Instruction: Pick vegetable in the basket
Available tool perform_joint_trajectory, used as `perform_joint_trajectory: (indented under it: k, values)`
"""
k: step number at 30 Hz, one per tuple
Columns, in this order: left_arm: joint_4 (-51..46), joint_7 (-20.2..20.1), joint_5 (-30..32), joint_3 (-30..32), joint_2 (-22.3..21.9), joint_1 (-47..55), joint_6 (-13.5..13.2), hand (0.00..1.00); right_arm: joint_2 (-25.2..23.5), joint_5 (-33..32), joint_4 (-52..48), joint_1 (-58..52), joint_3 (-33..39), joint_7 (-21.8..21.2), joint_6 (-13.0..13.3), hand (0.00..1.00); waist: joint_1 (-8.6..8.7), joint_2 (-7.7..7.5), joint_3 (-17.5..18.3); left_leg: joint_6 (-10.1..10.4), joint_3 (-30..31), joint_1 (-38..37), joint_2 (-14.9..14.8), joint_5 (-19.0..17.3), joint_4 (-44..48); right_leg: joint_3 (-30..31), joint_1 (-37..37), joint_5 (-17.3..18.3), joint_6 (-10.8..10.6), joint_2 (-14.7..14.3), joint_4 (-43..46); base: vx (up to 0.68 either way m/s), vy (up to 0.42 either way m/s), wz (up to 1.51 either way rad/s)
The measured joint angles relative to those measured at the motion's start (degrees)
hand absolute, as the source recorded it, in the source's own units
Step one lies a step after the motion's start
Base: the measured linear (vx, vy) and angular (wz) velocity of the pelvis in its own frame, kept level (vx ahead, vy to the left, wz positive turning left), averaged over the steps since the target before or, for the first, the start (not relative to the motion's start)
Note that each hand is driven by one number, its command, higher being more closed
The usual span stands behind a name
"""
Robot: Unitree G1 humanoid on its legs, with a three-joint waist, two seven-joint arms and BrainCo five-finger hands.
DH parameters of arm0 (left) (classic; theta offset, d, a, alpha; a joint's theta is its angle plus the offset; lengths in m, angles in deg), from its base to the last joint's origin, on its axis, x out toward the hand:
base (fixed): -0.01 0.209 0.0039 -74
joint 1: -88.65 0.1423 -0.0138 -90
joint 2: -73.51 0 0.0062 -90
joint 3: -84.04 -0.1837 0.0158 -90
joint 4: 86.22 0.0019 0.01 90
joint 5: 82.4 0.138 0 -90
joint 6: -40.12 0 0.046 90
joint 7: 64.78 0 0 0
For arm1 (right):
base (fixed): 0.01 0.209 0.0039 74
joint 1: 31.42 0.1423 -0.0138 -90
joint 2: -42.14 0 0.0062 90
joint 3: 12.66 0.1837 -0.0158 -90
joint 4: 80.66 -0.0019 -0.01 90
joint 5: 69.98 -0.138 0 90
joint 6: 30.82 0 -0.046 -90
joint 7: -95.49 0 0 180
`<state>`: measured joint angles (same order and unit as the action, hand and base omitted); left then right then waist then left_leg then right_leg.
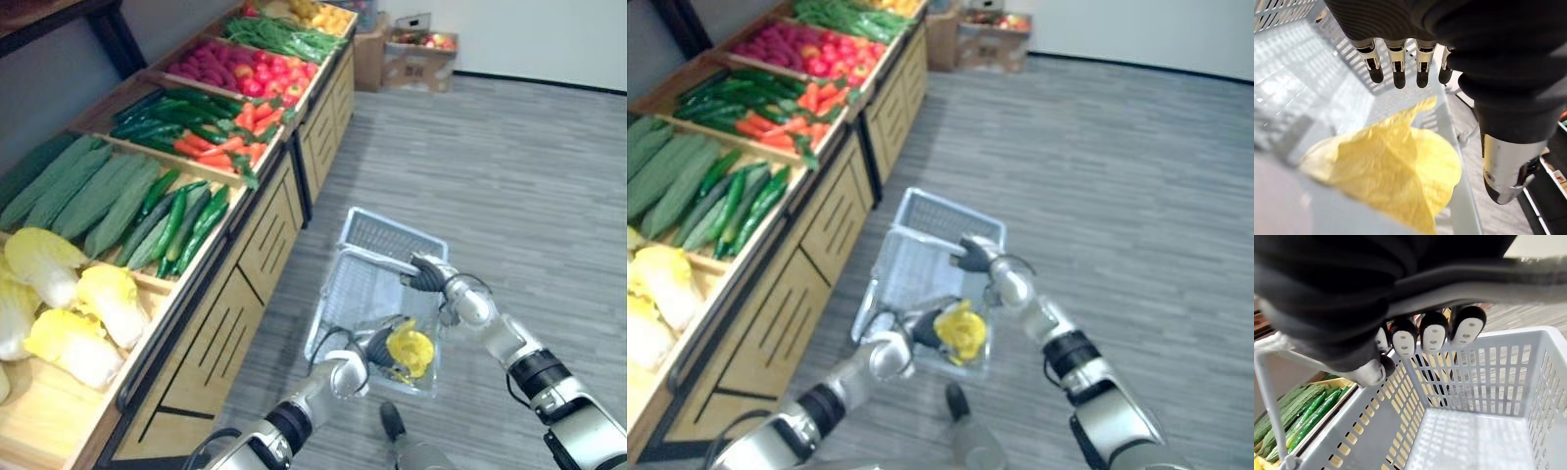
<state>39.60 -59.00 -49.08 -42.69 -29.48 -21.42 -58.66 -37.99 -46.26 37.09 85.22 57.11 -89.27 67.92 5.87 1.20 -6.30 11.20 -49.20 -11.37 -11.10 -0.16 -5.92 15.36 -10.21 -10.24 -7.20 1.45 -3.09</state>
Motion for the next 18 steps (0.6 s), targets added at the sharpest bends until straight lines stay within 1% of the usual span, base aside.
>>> perform_joint_trajectory:
  k: [2,4,5,6,8,10,12,13,14,16,17,18]
  values:
    - [-4.1,-0.1,-2.8,0.1,0.4,0.1,0.0,0.0,0.0,0.0,0.2,-1.8,2.2,0.0,-0.2,1.0,-0.28,0.0,0.0,-0.3,1.7,0.2,-0.1,0.2,0.0,-1.7,0.5,0.2,0.3,0.5,0.0,-0.07,-0.025,0.48]
    - [-9.7,-0.4,-6.3,0.2,1.7,0.6,-0.5,0.0,0.0,0.0,0.6,-4.6,5.0,0.0,-0.5,1.0,-1.49,-0.01,0.0,-0.5,3.5,0.5,-0.3,0.4,0.0,-3.2,1.5,0.5,0.5,1.0,0.1,-0.07,-0.023,0.38]
    - [-11.6,-0.6,-6.5,0.6,2.2,1.1,-0.7,0.0,0.0,0.0,1.0,-5.0,5.4,0.0,-0.5,1.0,-1.48,-0.01,0.0,-0.6,4.1,0.6,-0.3,0.4,0.0,-3.9,1.8,0.7,0.6,1.2,0.1,-0.08,-0.034,0.53]
    - [-15.1,-1.1,-8.5,1.1,2.9,2.2,-0.8,0.0,0.0,0.1,1.9,-6.1,6.9,0.0,-0.5,1.0,-1.54,-0.01,0.0,-0.8,5.9,1.2,-0.3,0.5,0.0,-5.5,2.1,1.1,0.5,1.7,0.2,-0.06,-0.029,0.62]
    - [-22.0,-2.3,-11.5,1.1,5.2,4.9,-1.4,0.0,-0.1,0.7,4.5,-7.8,9.9,0.0,-0.6,1.0,-2.21,-0.03,0.0,-1.1,8.2,2.4,-0.3,0.7,0.0,-7.9,2.5,1.4,0.6,2.6,0.2,-0.05,-0.032,0.65]
    - [-25.5,-3.1,-13.5,1.2,6.5,6.6,-1.9,0.0,-0.1,0.9,5.6,-9.2,12.2,0.0,-0.7,1.0,-2.97,-0.04,0.0,-1.5,9.7,3.2,-0.2,1.0,0.0,-9.3,2.6,1.5,0.5,3.0,0.2,-0.03,-0.033,0.47]
    - [-31.3,-4.5,-17.5,1.3,8.8,9.6,-2.4,0.0,-0.1,1.0,8.3,-11.8,16.4,0.1,-1.1,1.0,-3.74,-0.02,0.0,-2.2,12.7,4.4,-0.1,1.6,0.0,-12.3,3.2,1.9,0.5,4.0,0.2,-0.01,-0.033,0.69]
    - [-33.4,-4.9,-18.5,1.5,9.5,11.0,-2.4,0.0,-0.2,1.0,9.8,-12.8,18.2,0.3,-1.2,1.0,-4.1,-0.03,0.1,-2.4,14.1,4.7,-0.1,1.7,0.0,-13.6,3.7,2.0,0.6,4.3,0.1,-0.02,-0.034,0.79]
    - [-36.9,-5.7,-21.1,2.8,10.9,13.8,-2.5,0.0,-0.5,1.1,12.6,-14.3,20.8,0.6,-1.5,1.0,-4.5,-0.14,0.2,-2.7,16.2,5.4,0.0,2.0,0.0,-15.4,4.4,2.4,0.7,4.9,0.1,-0.01,-0.031,0.82]
    - [-39.9,-6.2,-23.8,5.2,11.8,16.9,-2.6,0.0,-1.3,1.1,14.4,-16.0,23.5,0.9,-2.6,1.0,-4.51,-0.23,0.8,-3.1,18.8,6.5,0.3,2.3,0.0,-17.8,4.8,2.8,0.5,5.5,0.0,0.0,-0.02,0.77]
    - [-42.2,-6.2,-26.3,8.6,12.7,19.7,-2.7,0.0,-2.4,1.1,16.4,-17.0,25.9,1.5,-3.1,1.0,-4.64,-0.36,1.0,-3.4,20.6,7.5,0.6,2.7,0.0,-19.5,5.0,2.8,0.5,5.9,-0.1,0.02,-0.02,0.6]
    - [-43.0,-6.2,-27.4,10.1,12.9,20.8,-2.8,0.0,-2.9,1.0,17.4,-17.4,26.7,2.0,-3.2,1.0,-4.7,-0.44,1.1,-3.6,21.6,8.0,0.7,2.8,0.0,-20.1,5.2,2.8,0.5,6.0,-0.3,0.02,-0.023,0.72]
